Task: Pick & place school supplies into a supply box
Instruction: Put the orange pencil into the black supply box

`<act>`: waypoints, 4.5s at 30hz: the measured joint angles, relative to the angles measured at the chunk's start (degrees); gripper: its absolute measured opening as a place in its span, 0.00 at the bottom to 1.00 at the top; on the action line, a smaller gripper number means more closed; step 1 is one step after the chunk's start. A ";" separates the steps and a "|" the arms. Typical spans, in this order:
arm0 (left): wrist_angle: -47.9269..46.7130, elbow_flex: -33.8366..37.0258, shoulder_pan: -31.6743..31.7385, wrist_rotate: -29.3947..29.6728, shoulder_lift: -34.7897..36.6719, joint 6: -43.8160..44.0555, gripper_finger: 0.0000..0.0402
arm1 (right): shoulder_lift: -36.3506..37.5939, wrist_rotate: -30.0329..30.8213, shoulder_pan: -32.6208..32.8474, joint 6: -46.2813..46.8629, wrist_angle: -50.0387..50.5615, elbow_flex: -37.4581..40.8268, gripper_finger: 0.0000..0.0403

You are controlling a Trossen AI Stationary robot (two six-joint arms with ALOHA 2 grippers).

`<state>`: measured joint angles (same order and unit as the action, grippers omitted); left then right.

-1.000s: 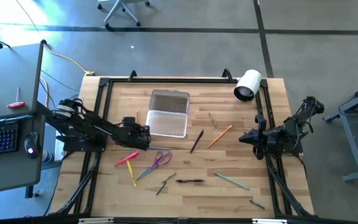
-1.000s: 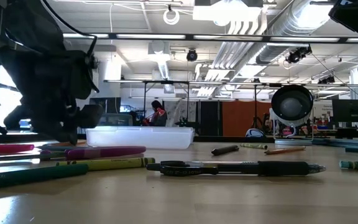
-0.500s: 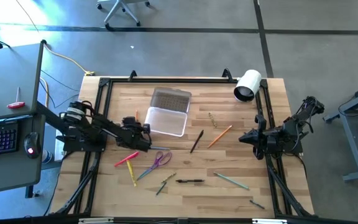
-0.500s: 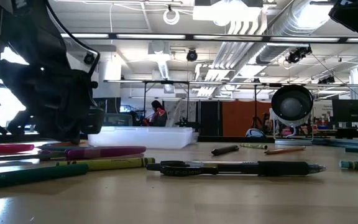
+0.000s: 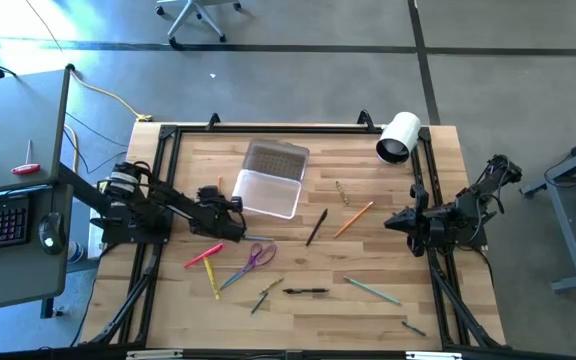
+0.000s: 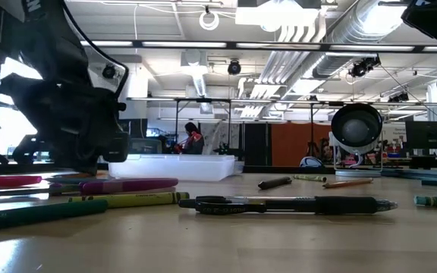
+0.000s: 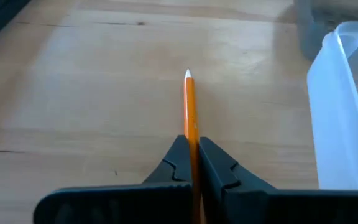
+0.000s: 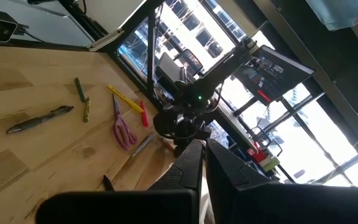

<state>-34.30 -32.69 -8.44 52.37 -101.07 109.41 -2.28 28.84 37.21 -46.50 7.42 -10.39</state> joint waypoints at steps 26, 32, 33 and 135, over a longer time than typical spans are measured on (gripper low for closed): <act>-30.53 -15.84 -0.19 0.80 24.00 -14.94 0.20 | -1.13 -15.80 0.06 14.11 -4.59 0.00 0.00; -30.08 -22.42 -0.21 7.11 27.70 -27.94 0.23 | -4.36 -7.40 -0.30 8.99 -17.01 -0.04 0.00; -29.78 -23.18 -0.21 8.11 27.65 -29.10 0.24 | -4.95 -4.09 -0.46 9.20 -19.05 -0.04 0.00; -28.56 -14.95 -0.79 -54.62 23.48 -9.91 0.33 | -32.22 -6.97 -15.85 18.01 -32.03 -0.04 0.00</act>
<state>-62.86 -47.64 -9.23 -2.24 -77.59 99.49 -34.50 21.87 21.36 -28.49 -24.61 -10.44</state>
